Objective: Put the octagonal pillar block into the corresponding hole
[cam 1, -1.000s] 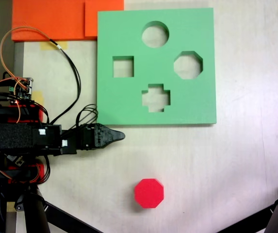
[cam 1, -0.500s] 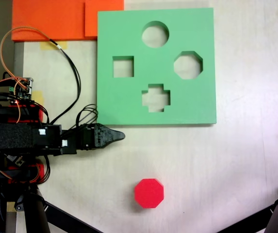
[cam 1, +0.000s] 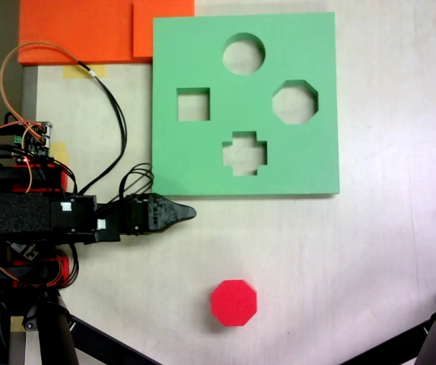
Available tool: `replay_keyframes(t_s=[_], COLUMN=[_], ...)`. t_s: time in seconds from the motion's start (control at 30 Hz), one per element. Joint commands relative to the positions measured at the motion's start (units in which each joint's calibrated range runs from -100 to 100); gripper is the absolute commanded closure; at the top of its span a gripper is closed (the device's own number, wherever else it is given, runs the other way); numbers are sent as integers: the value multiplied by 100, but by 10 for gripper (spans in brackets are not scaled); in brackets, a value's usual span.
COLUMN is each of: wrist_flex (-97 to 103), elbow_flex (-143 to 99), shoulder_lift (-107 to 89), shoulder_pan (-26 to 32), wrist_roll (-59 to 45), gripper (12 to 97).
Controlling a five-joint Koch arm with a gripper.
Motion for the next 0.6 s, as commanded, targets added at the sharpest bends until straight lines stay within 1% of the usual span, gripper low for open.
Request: replay_keyframes(t_s=[0.0, 0.23, 0.33, 0.5, 0.57], wrist_flex=[-542, -542, -532, -551, -542], elbow_flex=[-108, -108, -108, -108, -108], shoulder_lift=[-41, -41, -41, -41, -41], shoulder_pan=[-15, -68, -313, -337, -552], wrist_roll=[29, 78, 303, 342, 513], gripper=[605, 605, 603, 604, 612])
